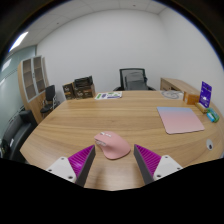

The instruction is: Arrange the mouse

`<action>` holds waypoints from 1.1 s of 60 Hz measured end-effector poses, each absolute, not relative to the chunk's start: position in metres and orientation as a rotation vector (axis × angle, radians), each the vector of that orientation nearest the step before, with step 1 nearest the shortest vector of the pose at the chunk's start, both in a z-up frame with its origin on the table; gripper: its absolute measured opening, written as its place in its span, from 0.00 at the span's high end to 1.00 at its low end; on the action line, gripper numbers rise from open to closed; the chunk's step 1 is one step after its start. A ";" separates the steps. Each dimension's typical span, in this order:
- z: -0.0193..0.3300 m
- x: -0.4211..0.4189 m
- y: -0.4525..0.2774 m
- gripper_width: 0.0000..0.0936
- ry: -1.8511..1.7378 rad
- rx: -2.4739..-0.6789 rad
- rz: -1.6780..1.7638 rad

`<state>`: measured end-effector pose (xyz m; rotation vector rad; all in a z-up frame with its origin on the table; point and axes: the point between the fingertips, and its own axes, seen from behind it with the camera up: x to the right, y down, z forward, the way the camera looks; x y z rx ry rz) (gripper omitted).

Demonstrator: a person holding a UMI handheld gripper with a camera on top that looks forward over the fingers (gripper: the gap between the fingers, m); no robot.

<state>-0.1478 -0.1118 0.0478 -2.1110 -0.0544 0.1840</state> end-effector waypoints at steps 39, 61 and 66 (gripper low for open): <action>-0.009 -0.160 0.007 0.44 -0.248 -2.203 0.177; 0.085 -0.140 0.025 0.53 -0.050 -2.142 0.179; 0.147 -0.103 0.040 0.53 -0.005 -2.059 0.133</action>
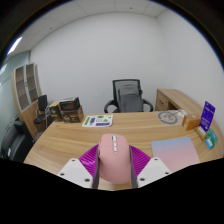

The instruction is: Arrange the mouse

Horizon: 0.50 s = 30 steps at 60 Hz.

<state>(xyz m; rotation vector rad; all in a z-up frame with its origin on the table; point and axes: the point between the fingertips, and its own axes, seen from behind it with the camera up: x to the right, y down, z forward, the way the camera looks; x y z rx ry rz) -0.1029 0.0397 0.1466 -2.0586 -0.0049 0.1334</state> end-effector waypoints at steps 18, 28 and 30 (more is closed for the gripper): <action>0.137 0.138 0.099 0.54 0.115 -2.080 -0.155; 0.032 0.190 0.098 0.54 0.126 -2.258 -0.117; 0.018 0.190 0.095 0.54 0.126 -2.283 -0.089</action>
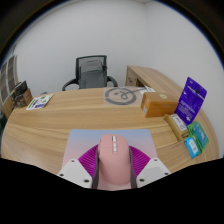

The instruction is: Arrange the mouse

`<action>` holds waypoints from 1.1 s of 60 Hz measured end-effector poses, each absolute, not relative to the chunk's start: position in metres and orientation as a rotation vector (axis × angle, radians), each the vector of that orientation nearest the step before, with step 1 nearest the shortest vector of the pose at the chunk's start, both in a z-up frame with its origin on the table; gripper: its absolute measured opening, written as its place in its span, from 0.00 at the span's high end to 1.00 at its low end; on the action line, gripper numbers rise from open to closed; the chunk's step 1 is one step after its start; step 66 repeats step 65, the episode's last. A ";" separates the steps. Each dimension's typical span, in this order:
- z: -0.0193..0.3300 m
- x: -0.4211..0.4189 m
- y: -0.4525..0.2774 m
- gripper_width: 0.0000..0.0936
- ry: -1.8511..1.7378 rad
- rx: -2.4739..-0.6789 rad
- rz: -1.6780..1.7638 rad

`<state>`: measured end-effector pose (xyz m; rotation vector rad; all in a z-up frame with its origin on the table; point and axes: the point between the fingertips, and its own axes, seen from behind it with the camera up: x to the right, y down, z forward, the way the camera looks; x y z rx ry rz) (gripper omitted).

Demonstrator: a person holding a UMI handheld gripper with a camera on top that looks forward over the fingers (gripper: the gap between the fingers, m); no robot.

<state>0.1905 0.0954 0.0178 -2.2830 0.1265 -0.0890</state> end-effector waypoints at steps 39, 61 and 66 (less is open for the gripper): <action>0.025 0.167 0.042 0.11 0.189 -2.281 0.037; 0.103 0.084 -0.142 0.10 0.246 -2.212 -0.002; 0.107 0.072 -0.172 0.10 0.272 -2.224 0.018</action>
